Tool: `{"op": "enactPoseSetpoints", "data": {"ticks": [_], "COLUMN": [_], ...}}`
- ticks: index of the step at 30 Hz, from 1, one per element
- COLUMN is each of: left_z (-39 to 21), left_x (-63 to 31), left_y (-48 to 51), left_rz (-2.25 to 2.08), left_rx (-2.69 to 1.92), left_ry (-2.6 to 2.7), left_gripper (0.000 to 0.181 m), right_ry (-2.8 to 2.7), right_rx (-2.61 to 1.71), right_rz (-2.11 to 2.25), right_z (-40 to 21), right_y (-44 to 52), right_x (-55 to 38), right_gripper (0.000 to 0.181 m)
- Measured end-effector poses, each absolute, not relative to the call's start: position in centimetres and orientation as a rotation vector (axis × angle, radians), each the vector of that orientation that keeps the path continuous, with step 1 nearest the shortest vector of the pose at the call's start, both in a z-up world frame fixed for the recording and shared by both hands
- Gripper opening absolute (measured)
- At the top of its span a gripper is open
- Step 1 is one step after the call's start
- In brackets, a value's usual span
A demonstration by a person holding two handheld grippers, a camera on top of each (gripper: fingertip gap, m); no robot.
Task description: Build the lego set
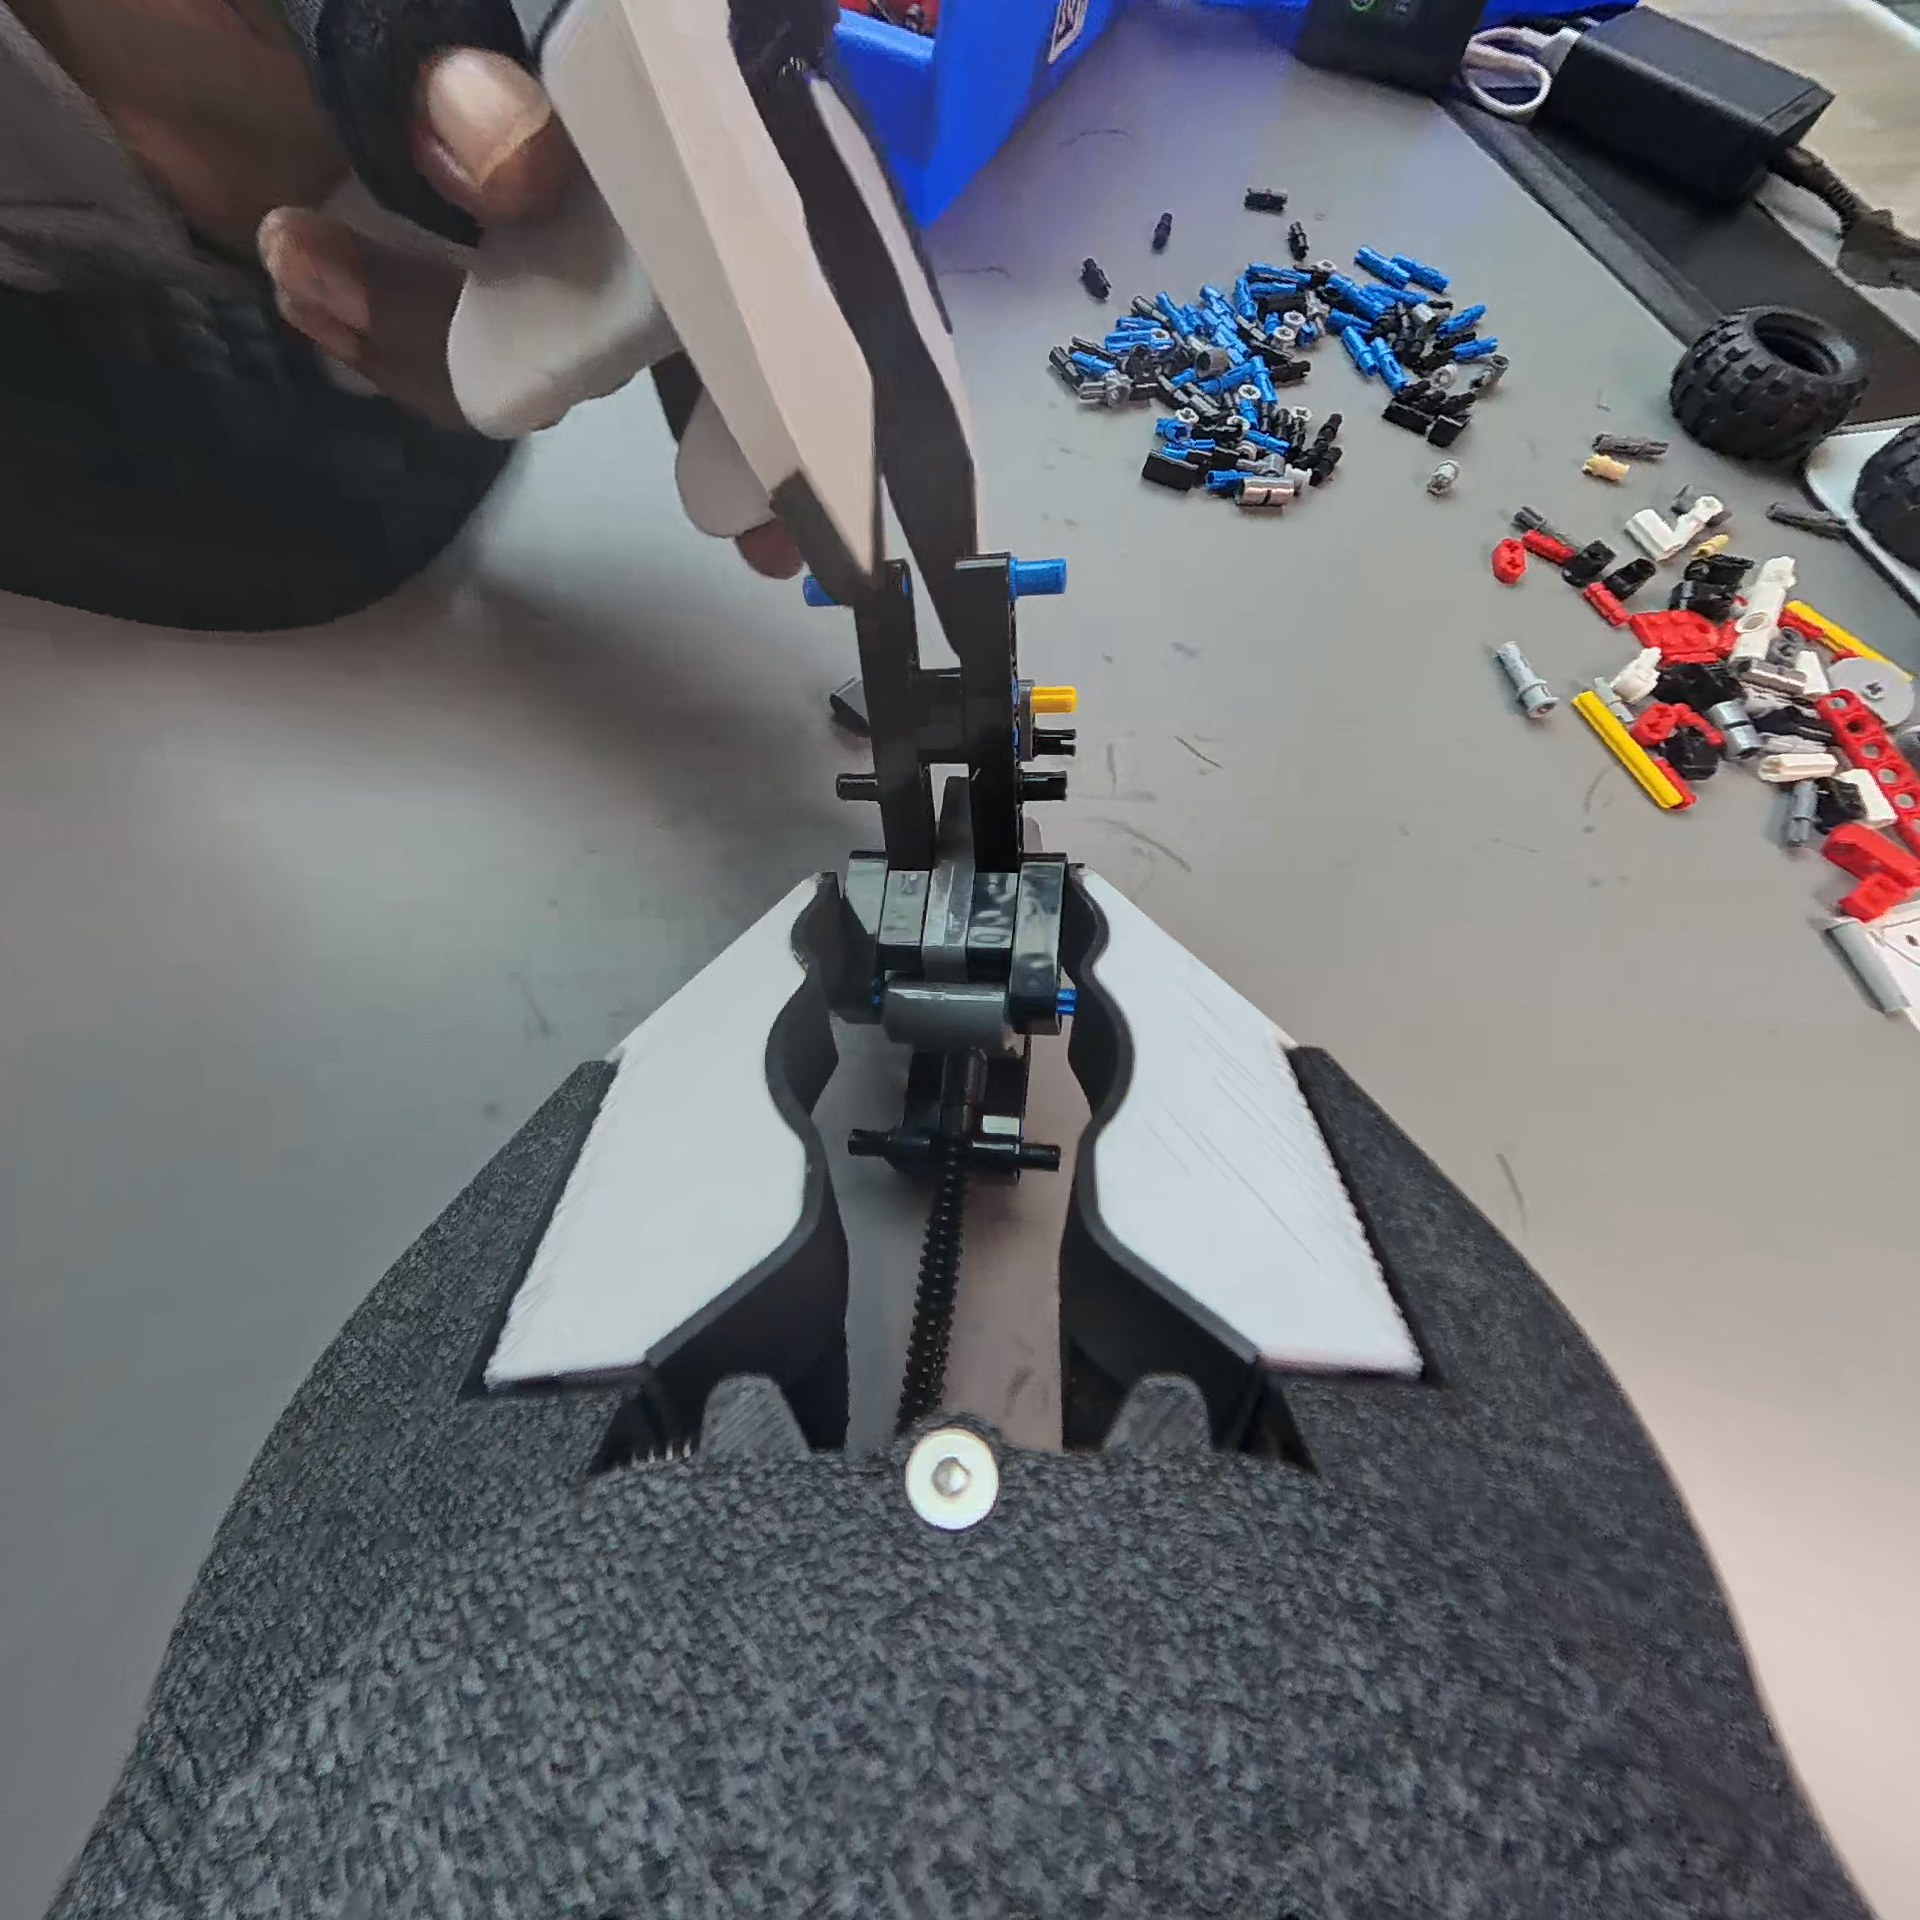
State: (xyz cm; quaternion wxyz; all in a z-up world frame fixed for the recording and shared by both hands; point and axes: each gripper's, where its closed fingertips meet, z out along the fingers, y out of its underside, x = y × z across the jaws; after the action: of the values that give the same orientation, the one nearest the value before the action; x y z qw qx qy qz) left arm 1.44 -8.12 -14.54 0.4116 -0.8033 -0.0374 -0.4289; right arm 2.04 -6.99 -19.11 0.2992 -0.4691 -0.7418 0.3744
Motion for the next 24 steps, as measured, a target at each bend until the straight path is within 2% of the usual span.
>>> {"op": "enactPoseSetpoints", "data": {"ticks": [3,8,9,11,16,20,24], "left_z": [-14.4,-17.5,-17.6,-16.7,-16.3,-15.2,-14.3], "left_x": [1.8,2.7,3.3,4.9,4.8,4.5,4.2], "left_y": [-9.4,-9.0,-8.8,-9.0,-8.3,-8.3,-8.0], "left_rz": [-0.921,-0.706,-0.724,-0.831,-0.723,-0.618,-0.499], "left_rx": [-2.05,-2.138,-2.121,-2.041,-1.959,-1.847,-1.768], "left_ry": [0.202,0.539,0.582,0.667,0.695,0.704,0.714], "left_gripper": [0.063,0.088,0.081,0.045,0.034,0.033,0.033], "right_ry": [-1.933,-1.984,-1.997,-1.964,-1.909,-1.84,-1.797], "right_rx": [-1.3,-1.194,-1.143,-1.113,-1.07,-0.96,-0.918], "right_rz": [1.144,1.37,1.444,1.487,1.423,1.292,1.239], "right_z": [-18.2,-16.3,-15.6,-14.8,-14.5,-13.1,-12.4], "right_y": [-7.0,-9.0,-9.8,-10.0,-9.5,-9.4,-9.3], "right_x": [2.4,3.3,3.8,4.0,4.0,3.3,3.3], "right_gripper": [0.041,0.042,0.042,0.043,0.045,0.052,0.047]}}
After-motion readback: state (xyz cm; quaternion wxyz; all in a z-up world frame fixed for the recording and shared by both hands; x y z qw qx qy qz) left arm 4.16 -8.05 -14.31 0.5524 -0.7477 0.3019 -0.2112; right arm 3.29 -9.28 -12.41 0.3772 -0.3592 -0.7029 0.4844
